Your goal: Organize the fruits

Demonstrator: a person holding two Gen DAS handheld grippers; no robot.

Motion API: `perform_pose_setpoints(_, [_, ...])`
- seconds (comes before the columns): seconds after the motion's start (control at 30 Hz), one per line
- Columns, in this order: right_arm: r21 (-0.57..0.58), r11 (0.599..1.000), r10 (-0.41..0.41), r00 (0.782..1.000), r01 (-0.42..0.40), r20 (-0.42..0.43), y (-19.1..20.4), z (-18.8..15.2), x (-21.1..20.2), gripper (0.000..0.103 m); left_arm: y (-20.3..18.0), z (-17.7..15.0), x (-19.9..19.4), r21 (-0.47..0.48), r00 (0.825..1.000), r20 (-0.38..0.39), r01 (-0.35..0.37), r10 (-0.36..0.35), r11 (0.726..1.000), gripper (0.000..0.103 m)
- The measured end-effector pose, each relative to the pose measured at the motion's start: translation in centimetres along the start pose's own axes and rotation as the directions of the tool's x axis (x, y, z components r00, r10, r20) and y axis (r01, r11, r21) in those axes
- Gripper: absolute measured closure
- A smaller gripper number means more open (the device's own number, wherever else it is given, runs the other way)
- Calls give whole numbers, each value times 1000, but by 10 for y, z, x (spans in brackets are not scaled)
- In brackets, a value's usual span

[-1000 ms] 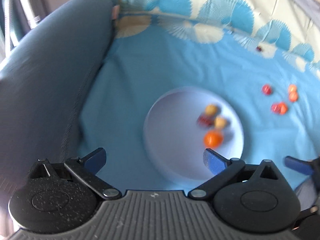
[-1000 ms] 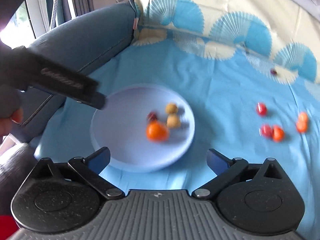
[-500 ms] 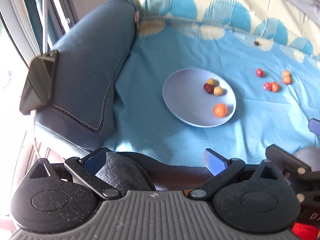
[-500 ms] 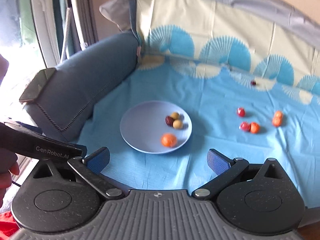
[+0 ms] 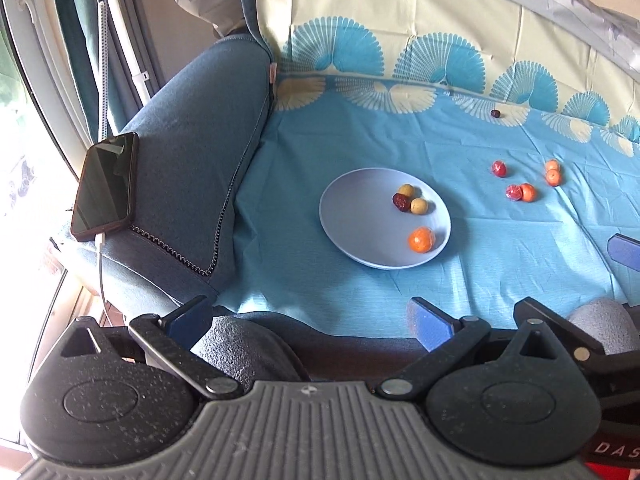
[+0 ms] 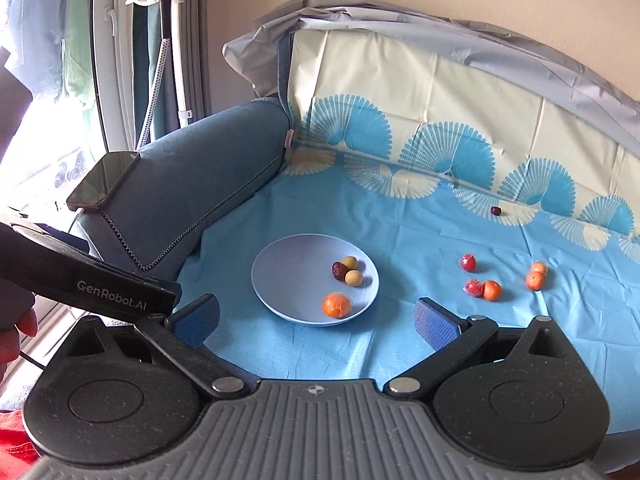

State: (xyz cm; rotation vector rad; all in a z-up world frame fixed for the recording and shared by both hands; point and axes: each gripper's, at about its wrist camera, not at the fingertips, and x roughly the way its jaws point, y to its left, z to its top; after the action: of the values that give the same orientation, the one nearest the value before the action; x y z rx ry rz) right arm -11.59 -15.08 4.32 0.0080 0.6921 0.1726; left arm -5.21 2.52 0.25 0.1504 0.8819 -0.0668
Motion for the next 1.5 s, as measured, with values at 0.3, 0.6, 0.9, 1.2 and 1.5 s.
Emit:
perform_pose_setpoints(0.3, [4,1000,0,1000,0,6,2,-2,-4,1,-1,-1,-2,15,1000,1,3,-3,1000,0])
perform_pose_setpoints(0.6, [16,1000,5,1000,-5,-4,1,-4,1,1,-4,-2,2,25,1000,-11,-6,6,1000,0])
perform_pose_setpoints(0.9, [42,999,16,1000,-15,-19,-8,-6,11,1,-11,4,11,47,999,-33,-23,25,999,0])
perform_pose_setpoints(1.2, [197,977,-72,994,87,-81,-68,-21,44,1,-47,50,65,68,993,-121,-4,12,998,0])
perform_pose_setpoints(1.5, [385,821,-386,907,422,-172,-222,-42,112,1,-182,118,164,354,981,-124,187,-152,916,0])
